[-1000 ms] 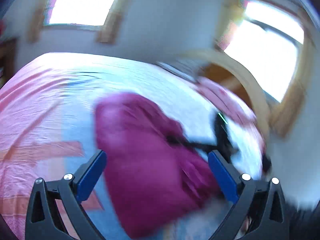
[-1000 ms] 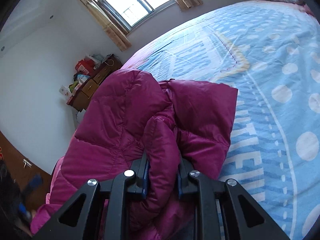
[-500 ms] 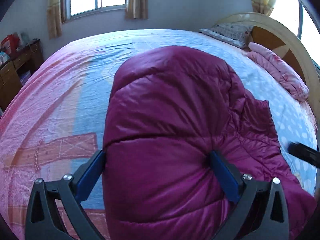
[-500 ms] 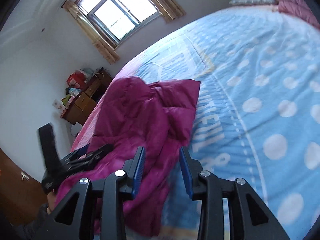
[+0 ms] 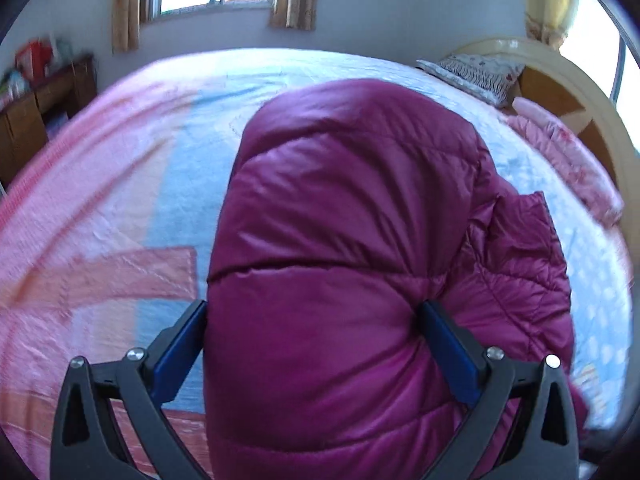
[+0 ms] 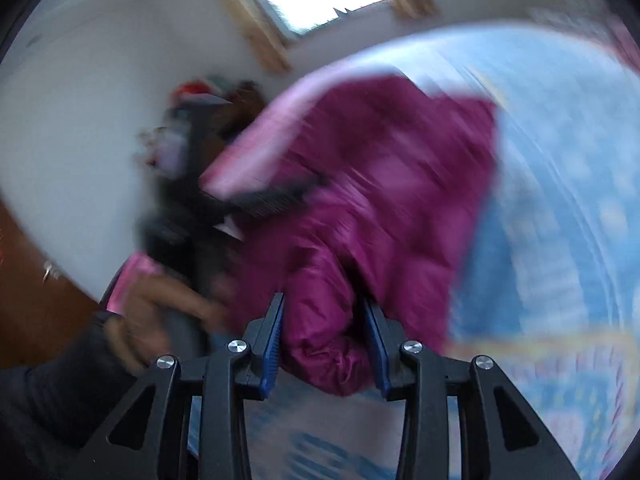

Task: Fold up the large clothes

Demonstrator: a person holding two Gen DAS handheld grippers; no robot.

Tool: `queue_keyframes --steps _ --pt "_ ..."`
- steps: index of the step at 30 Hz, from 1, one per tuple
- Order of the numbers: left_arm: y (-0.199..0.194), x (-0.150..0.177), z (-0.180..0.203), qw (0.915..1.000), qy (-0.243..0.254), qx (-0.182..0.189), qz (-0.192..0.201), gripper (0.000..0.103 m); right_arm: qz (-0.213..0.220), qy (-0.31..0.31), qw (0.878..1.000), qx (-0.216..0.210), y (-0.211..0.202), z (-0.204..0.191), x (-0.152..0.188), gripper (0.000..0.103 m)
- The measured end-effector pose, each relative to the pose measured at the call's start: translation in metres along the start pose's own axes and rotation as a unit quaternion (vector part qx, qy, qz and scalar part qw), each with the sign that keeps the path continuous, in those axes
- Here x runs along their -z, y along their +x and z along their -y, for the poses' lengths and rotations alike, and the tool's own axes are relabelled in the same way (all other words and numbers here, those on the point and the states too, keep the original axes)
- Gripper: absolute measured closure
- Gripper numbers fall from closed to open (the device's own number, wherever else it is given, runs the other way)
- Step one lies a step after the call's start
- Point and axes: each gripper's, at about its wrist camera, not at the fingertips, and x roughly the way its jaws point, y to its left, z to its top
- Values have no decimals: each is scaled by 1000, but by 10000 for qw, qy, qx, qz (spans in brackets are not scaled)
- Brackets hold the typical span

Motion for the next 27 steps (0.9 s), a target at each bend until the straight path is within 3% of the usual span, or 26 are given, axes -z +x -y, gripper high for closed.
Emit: queue_keyframes --steps 2,8,11,13,15,19,22,24,27 --pt "3 2 -4 9998 -151 137 -52 0 251 283 9986 -360 1 20 12 73" --pt "9 9 -22 9963 -661 506 -220 0 143 263 9991 -295 -3 12 10 76" --pt "-3 17 -14 9988 -473 79 98 0 174 317 9990 -246 -28 10 -8 65" --pt "-7 20 -5 9987 -325 -249 311 0 549 212 9983 8 -47 4 -26 36" --pt "-13 24 8 9958 -118 -705 574 0 1020 65 9944 272 -64 -4 -48 24" --pt "-19 31 28 9850 178 -1440 936 0 1083 -223 9909 769 -46 -15 -102 24" --pt "-19 33 25 9831 77 -1566 946 0 671 -282 9894 1254 -6 -7 -134 24" --pt "-17 31 20 9843 -67 -1521 893 0 467 -317 9894 1339 19 2 -144 24" --pt "-12 26 17 9845 -321 -1550 756 0 199 -617 9866 1495 52 6 -154 62"
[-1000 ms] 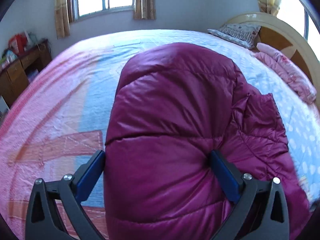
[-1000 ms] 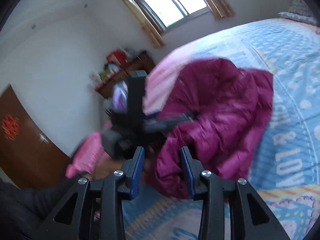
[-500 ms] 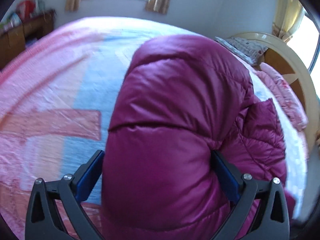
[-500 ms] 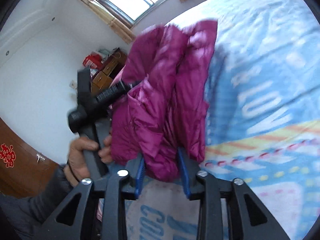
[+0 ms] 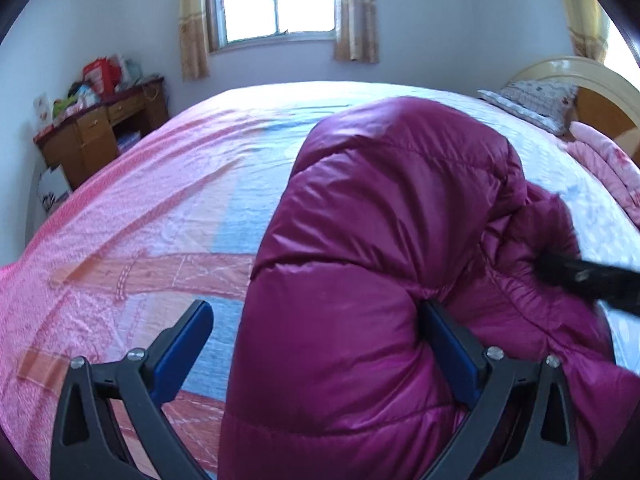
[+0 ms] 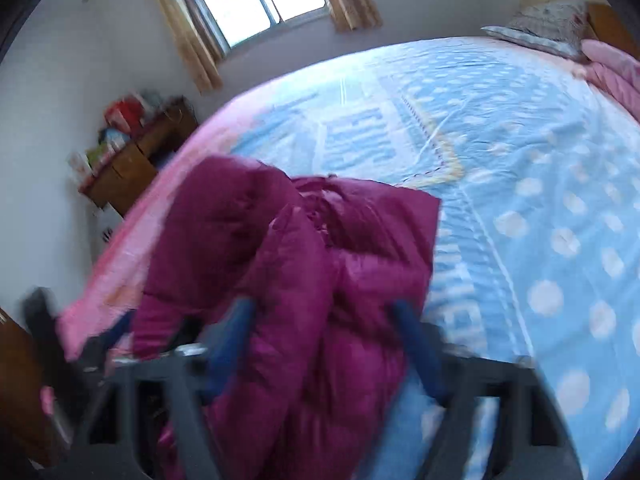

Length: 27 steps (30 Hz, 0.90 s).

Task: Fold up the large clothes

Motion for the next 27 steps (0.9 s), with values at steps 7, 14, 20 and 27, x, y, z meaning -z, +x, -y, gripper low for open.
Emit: queue_keyframes --steps 7,14,20,27 --pt "32 -15 -16 9919 -872 374 -848 0 18 79 9992 -398 53 14 -1 67" --pt "40 -18 -10 9931 -664 473 -846 0 181 257 9979 -569 51 12 2 68" --pt "36 -18 -8 9947 -490 503 -753 0 282 376 9980 -425 0 14 22 66" --pt "31 -15 -2 9952 -445 448 -746 0 1169 -415 9893 -772 -96 -53 55 65"
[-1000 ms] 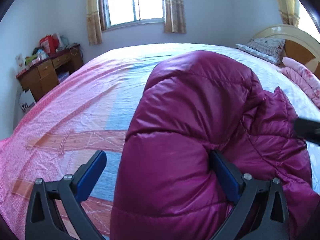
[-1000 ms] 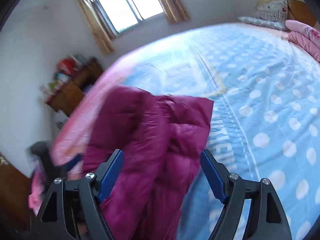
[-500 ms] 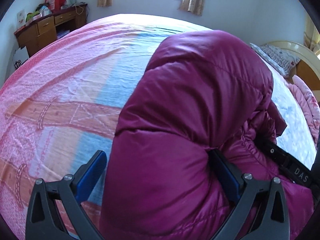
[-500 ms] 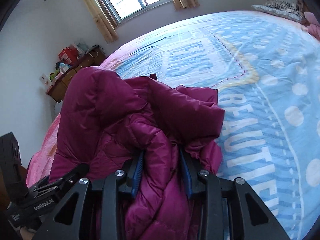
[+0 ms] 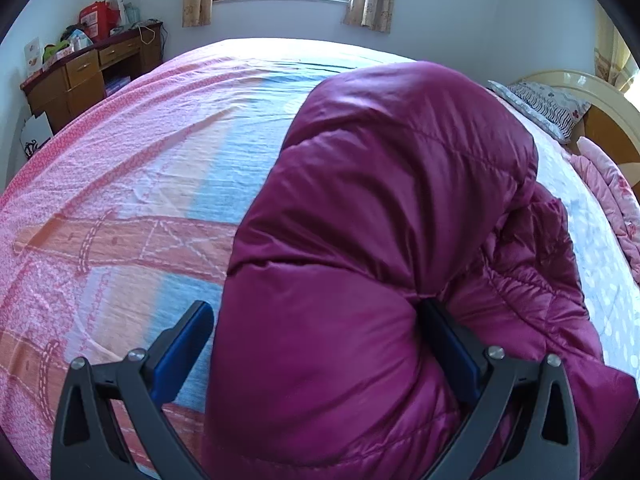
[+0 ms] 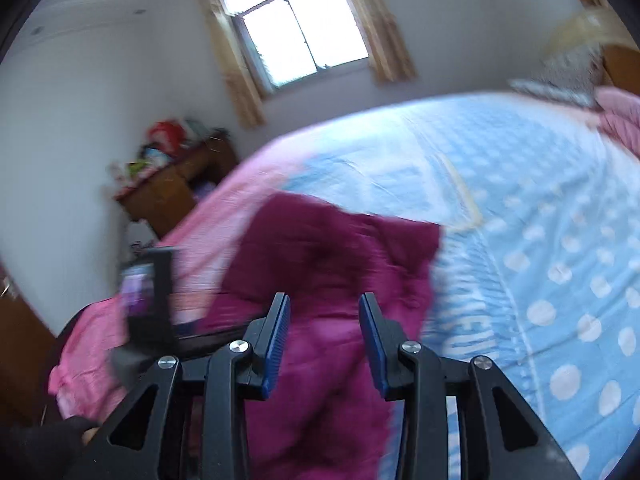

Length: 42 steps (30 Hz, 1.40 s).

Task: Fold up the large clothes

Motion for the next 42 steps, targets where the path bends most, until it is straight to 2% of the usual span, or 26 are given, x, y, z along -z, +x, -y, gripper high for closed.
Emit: queue_keyframes --steps 1,3,5,8,10,14,15,16,17,18,19,21,23,26,27,31,33,35,37,38,42 --pt "0 0 0 10000 -1 20 -29 0 -134 -49 9999 -26 3 -5 6 65" --pt "0 -4 -3 9997 -67 175 -144 0 -566 -73 9979 303 18 -9 26 65" --pt "0 -7 -8 9989 -108 361 -279 0 -819 102 9957 416 32 1 48 65" --pt "-1 -10 -6 9979 44 465 -443 0 -731 644 9952 129 32 22 76 65" --pt "-1 -15 -8 9965 45 576 -611 0 -698 734 9948 83 31 27 79 65" --pt "2 -33 -27 9842 -240 1262 -1222 0 -790 878 9930 -82 21 28 68 59" --pt "0 -36 -32 9819 -308 1413 -1220 0 -712 1003 9922 -183 16 33 64 50" --pt "-3 -39 -38 9810 -373 1546 -1113 0 -561 1140 9915 -265 11 40 58 36" --pt "-4 -41 -43 9808 -410 1625 -1002 0 -372 1253 9910 -289 3 45 52 29" --pt "-5 -43 -46 9805 -433 1693 -901 0 -124 1365 9903 -238 -5 51 43 17" --pt "-2 -44 -46 9795 -429 1754 -888 0 1 1420 9896 -226 -7 56 38 12" --pt "9 -42 -41 9748 -348 1905 -1111 0 89 1533 9880 -152 -1 69 25 12" --pt "18 -38 -36 9706 -344 2044 -1220 0 -146 1622 9867 -16 20 81 19 12" --pt "14 -36 -32 9714 -213 2104 -1082 0 -652 1751 9824 -9 60 92 24 12" --pt "15 -36 -32 9712 -211 2117 -1075 0 -815 1805 9801 -133 73 95 29 12" --pt "14 -37 -23 9755 26 1977 -965 0 -757 1355 9878 115 81 82 38 12" --pt "14 -39 -14 9761 139 1977 -891 6 -829 1236 9887 193 84 78 39 12" --pt "12 -37 -8 9764 248 1994 -788 18 -909 1171 9887 211 88 79 43 19" --pt "8 -35 -4 9776 335 1962 -690 26 -976 1261 9872 61 88 76 47 35" --pt "5 -35 -4 9780 359 1954 -629 31 -986 1292 9867 43 88 75 48 38" --pt "-14 -31 -9 9825 468 1757 -405 43 -951 1496 9842 -35 79 62 55 53"
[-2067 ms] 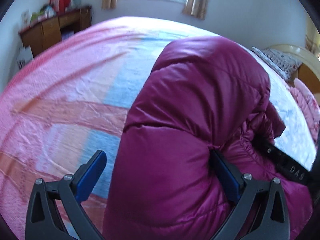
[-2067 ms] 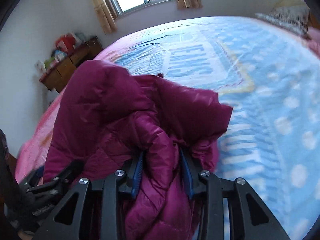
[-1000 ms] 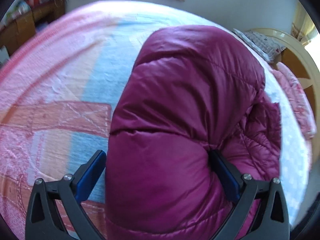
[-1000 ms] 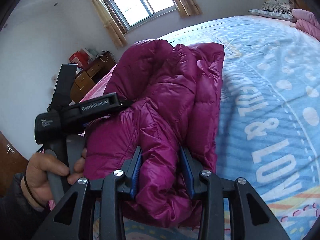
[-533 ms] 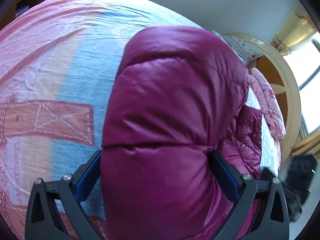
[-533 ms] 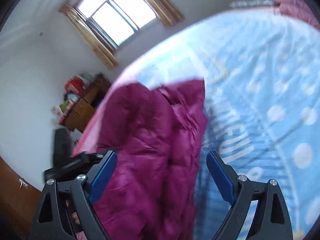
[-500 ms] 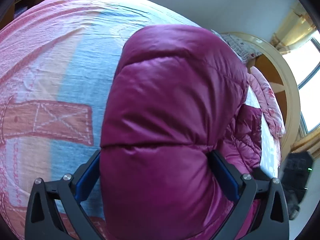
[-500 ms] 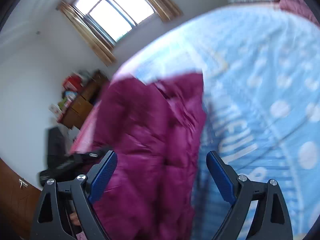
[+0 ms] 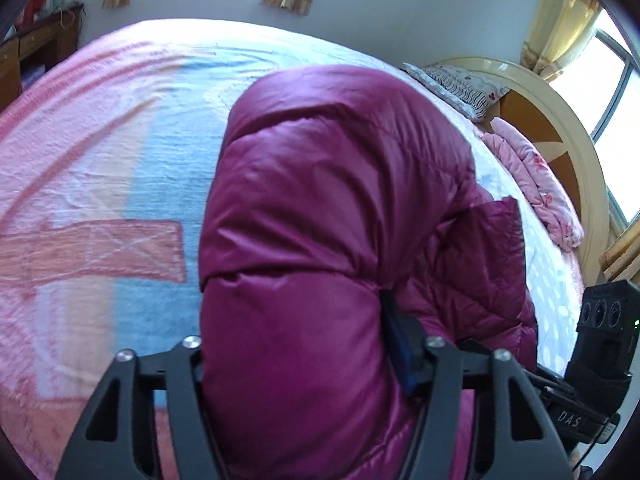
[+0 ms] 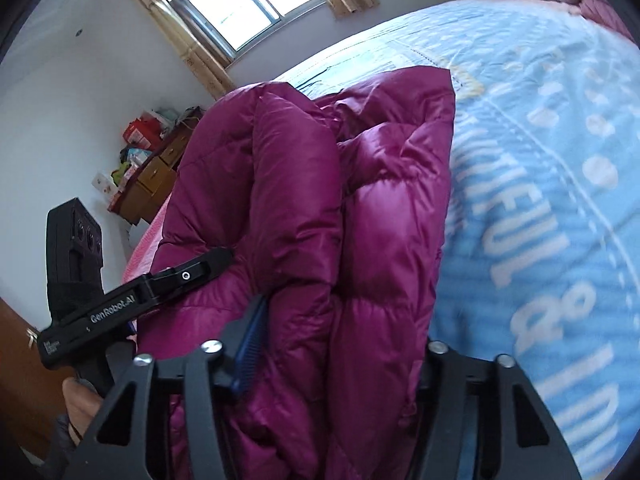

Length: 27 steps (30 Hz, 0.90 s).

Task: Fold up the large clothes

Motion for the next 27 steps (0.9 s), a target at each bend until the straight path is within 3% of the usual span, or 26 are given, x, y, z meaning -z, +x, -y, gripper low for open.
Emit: queue_keyframes --steps 7,15,19,27 --pt "-55 22 -29 9977 121 -549 387 53 -14 -92 9989 -466 -9 -38 28 63" --pt "-114 35 -93 9862 -231 -1460 749 54 -394 -462 9899 -1279 33 -119 47 65" --pt "-145 39 -134 9745 -499 -1987 920 54 -628 -674 9807 -1722 64 -169 56 65" --pt "-187 38 -213 9418 -1162 -2879 1287 54 -936 -1380 9553 -2441 133 -281 67 65"
